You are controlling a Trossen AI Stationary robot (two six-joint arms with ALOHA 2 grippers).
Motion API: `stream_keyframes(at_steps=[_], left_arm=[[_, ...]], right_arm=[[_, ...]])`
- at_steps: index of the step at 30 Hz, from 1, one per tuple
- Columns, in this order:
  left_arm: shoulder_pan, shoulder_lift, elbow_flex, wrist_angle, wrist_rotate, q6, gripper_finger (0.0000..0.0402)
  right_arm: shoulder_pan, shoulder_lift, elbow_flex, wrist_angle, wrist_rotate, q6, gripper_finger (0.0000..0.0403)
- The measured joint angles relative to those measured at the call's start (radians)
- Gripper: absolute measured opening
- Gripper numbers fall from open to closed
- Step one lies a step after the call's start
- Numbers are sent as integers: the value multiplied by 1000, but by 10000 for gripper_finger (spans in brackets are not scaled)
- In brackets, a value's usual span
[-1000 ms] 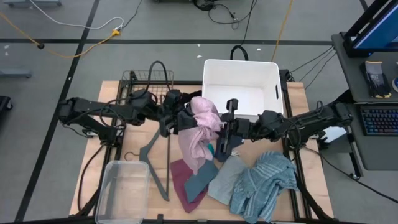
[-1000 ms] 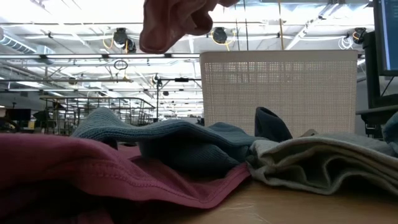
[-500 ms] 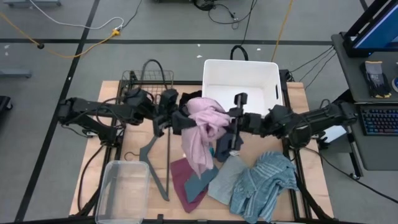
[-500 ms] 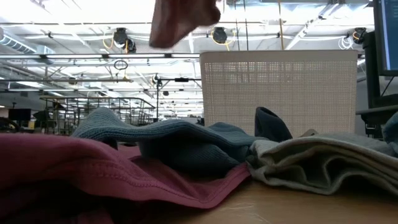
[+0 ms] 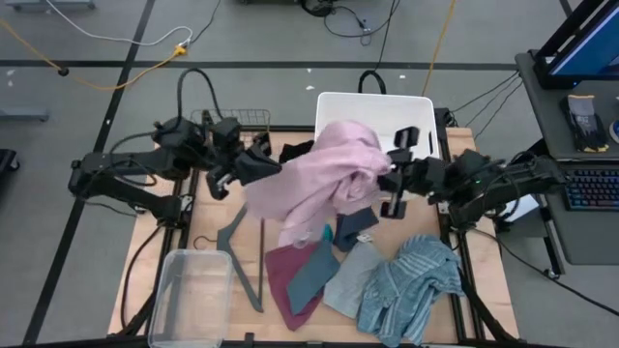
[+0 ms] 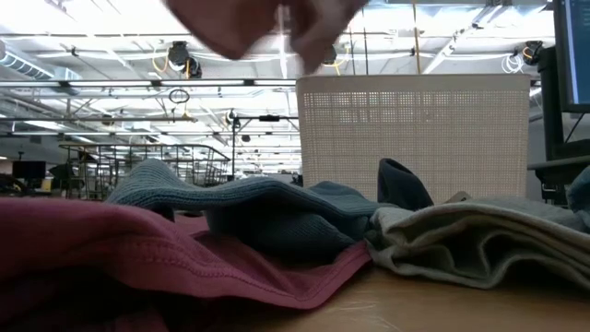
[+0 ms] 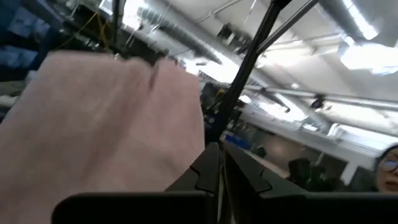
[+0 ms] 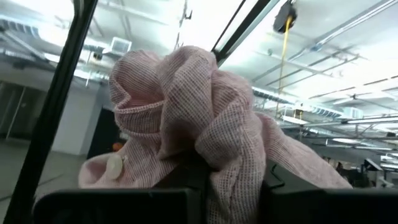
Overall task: Pick & Place Cloths
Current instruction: Put the pink long sleeve in the white bin
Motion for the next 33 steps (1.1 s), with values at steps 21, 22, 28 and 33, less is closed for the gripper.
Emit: stream_keyframes(at_steps=[21, 22, 28, 33], left_arm=[[39, -97, -1, -361, -11, 106, 21], [39, -96, -1, -376, -11, 115, 21], [39, -96, -1, -502, -10, 152, 21], [38, -96, -1, -596, -9, 159, 21]], right_arm=[[-153, -92, 187, 21, 77, -12, 41], [-169, -82, 203, 19, 77, -12, 41], [-285, -19, 255, 19, 101, -3, 41], [-376, 23, 258, 12, 197, -1, 41]])
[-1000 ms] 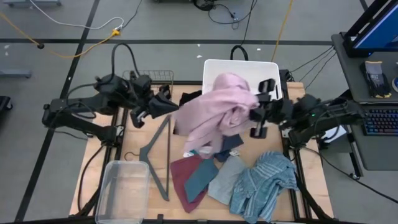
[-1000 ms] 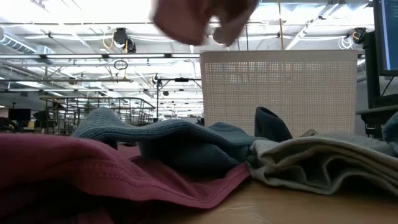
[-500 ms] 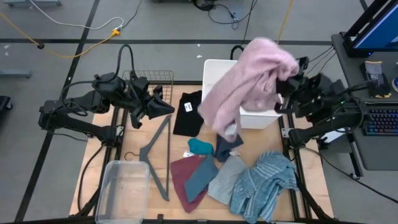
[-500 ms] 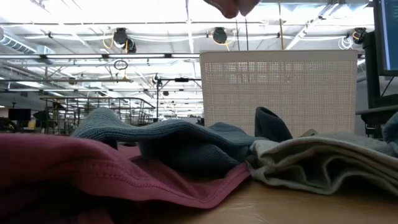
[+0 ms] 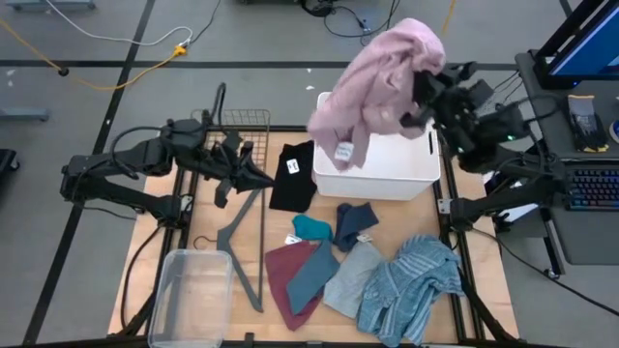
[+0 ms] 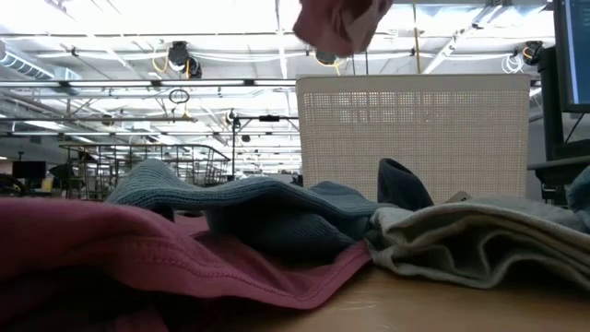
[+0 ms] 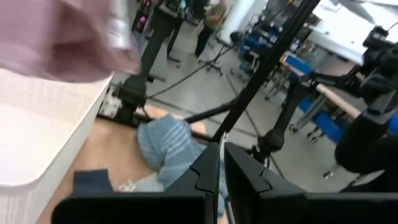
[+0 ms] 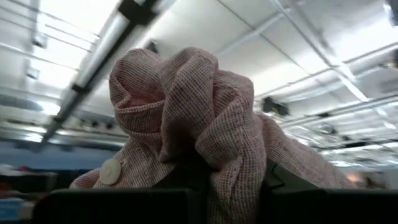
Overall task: Pick & Place Cloths
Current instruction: Put the pink long sleeve in the white bin
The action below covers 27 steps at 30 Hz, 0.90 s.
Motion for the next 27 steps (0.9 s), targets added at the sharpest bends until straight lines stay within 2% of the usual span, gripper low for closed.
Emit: stream_keyframes(at_steps=[3, 11, 24, 27], left_arm=[[-2, 0, 0, -42, 6, 23, 21], [-1, 0, 0, -84, 7, 44, 21], [-1, 0, 0, -149, 7, 57, 21], [-1, 0, 0, -151, 7, 57, 21]], right_arm=[[-46, 20, 1, -28, 32, 0, 41], [-119, 74, 2, -209, 195, 32, 41], [-139, 137, 1, -368, 223, 216, 41], [-122, 139, 1, -422, 289, 249, 41]])
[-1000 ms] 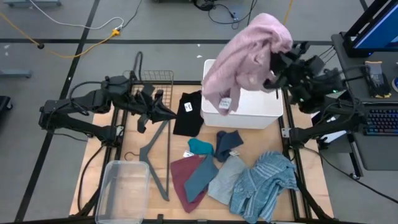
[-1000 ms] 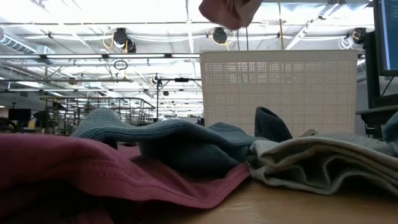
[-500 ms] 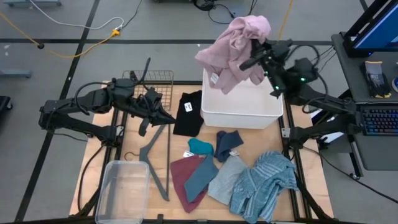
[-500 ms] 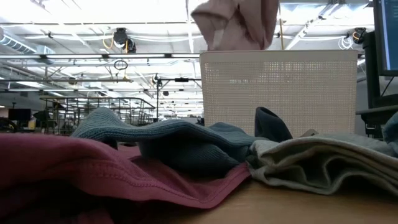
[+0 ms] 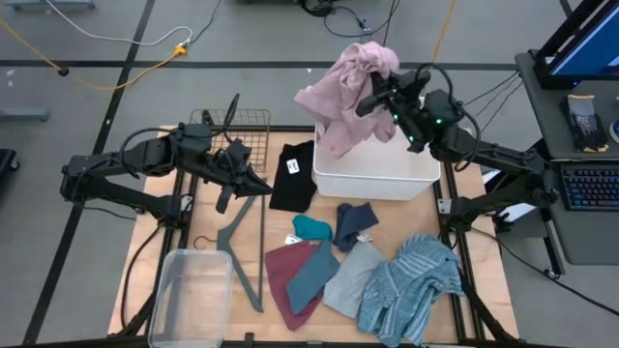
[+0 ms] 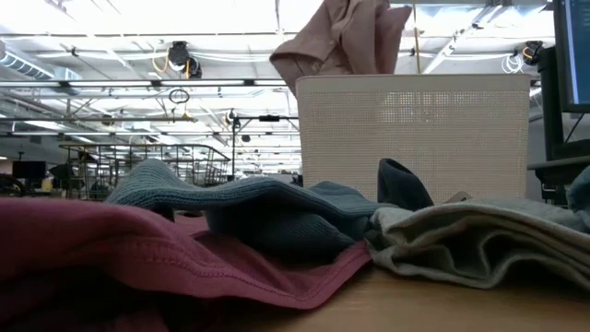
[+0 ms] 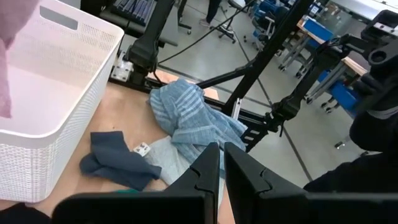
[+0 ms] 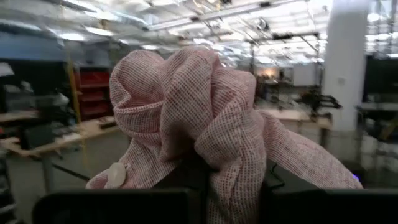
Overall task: Pick & Place Cloths
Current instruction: Put the pink long sleeve in the white bin
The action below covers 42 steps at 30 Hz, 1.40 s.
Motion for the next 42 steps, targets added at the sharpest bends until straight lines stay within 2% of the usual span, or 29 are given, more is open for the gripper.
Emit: stream_keyframes(at_steps=[3, 8, 13, 22, 30, 37, 42], left_arm=[[0, 0, 0, -6, 0, 3, 21], [0, 0, 0, -23, 0, 15, 21], [0, 0, 0, -29, 2, 44, 21], [0, 0, 0, -29, 2, 67, 21], [0, 0, 0, -28, 2, 64, 21], [-2, 0, 0, -28, 2, 45, 21], [-2, 0, 0, -27, 9, 44, 21]], right_arm=[[25, -4, 0, -21, 98, -30, 41], [81, -8, 0, -50, 201, -120, 41], [113, -8, 0, -159, 301, -141, 41], [92, -6, 0, -445, 291, 154, 41], [77, 17, 0, -487, 211, 354, 41], [23, 25, -11, -815, 207, 576, 41], [-19, 26, -71, -954, 126, 693, 41]])
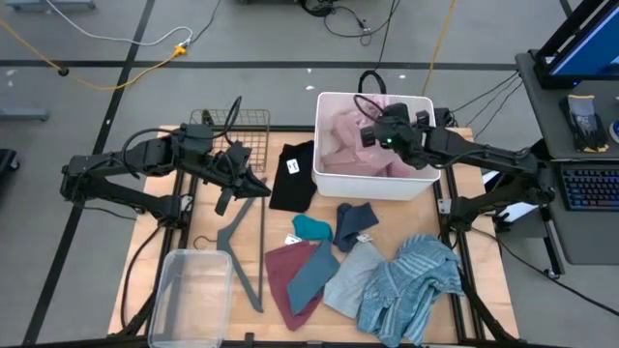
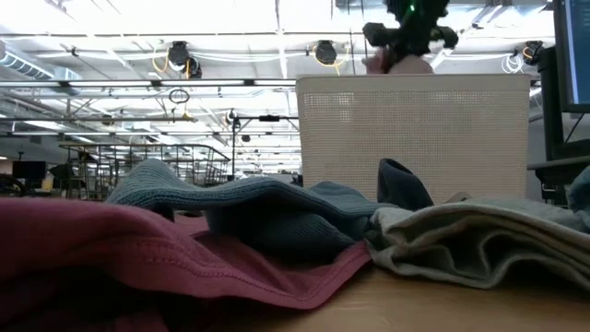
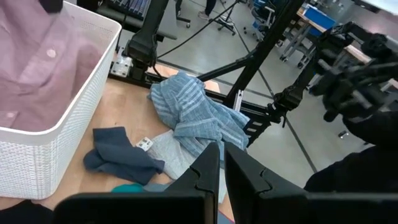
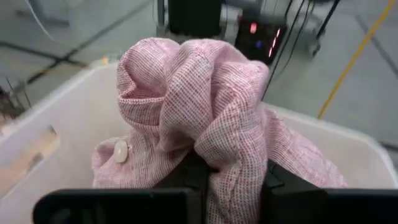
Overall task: Pick & Place Cloths
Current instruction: Put the pink long sleeve in the white bin
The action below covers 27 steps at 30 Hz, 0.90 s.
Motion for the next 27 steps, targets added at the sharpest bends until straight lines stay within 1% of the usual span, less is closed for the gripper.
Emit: stream_keyframes(at_steps=[5, 9, 14, 16, 19, 23, 27], left_arm=[[0, 0, 0, 1, 1, -2, 21], [0, 0, 0, 1, 1, -6, 21], [0, 0, 0, 1, 1, -6, 21], [0, 0, 0, 2, 1, -6, 21], [0, 0, 0, 2, 1, -6, 21], [0, 0, 0, 2, 1, -6, 21], [0, 0, 0, 1, 1, 1, 21]], right_arm=[[-42, 0, -98, -11, -96, 69, 41], [-79, 0, -169, -10, -193, 114, 70], [-103, 0, -228, -10, -257, 132, 90], [-107, 0, -239, -10, -276, 132, 94], [-107, 0, -242, -8, -278, 126, 103], [-107, 0, -242, 1, -276, 58, 121], [-107, 0, -242, 1, -275, -24, 149]])
